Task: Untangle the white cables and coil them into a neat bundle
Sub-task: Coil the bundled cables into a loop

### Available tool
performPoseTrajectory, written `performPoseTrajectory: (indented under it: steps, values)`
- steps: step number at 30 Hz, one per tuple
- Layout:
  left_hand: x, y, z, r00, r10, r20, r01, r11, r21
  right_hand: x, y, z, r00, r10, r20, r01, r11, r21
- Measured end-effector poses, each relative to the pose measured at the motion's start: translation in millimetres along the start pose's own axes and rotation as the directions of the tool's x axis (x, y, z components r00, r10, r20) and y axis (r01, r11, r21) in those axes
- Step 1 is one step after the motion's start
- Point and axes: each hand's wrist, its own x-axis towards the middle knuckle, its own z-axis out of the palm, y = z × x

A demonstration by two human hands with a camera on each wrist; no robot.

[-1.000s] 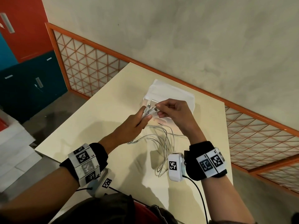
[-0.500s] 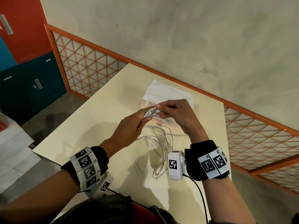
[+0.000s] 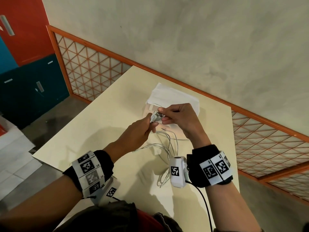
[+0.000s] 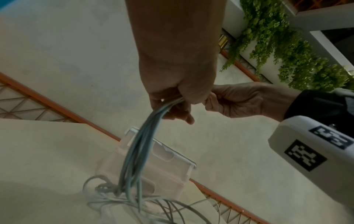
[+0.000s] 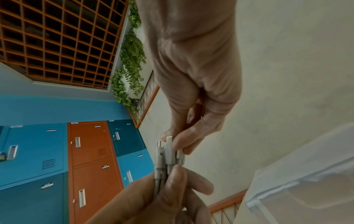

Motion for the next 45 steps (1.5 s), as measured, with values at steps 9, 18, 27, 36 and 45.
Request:
performPoseTrajectory:
  steps: [9,18,27,36,45]
  values:
    - [0.9,4.0,1.9,0.992,-0.011,0.122,0.041,0.969,-0.245,3.5,6.9,2.1,0.998,0.009,0.070,-0.016,0.994,0.108]
    - [9.7,17.2,-5.7,0.992,-0.116,0.037,0.111,0.731,-0.673,-5.2,23.2,8.3,0.999,-0.044,0.013,0.045,0.999,-0.002]
    - [22.5,10.9,-29.3,0.946,-0.272,-0.175,0.071,0.701,-0.710,-20.0,45.2,36.6,0.887,-0.113,0.448,0.255,0.928,-0.271]
    - [17.7,-37.5,-14.0,0.740,-0.672,0.031,0.574,0.607,-0.550,-12.7,31.6,31.8,0.911,-0.399,0.100,0.387,0.748,-0.540]
    - [-1.7,6.2,-20.5,0.944,-0.199,0.262,0.297,0.858,-0.418,-0.4,13.4,16.6,0.976,-0.191,0.107,0.218,0.889,-0.403]
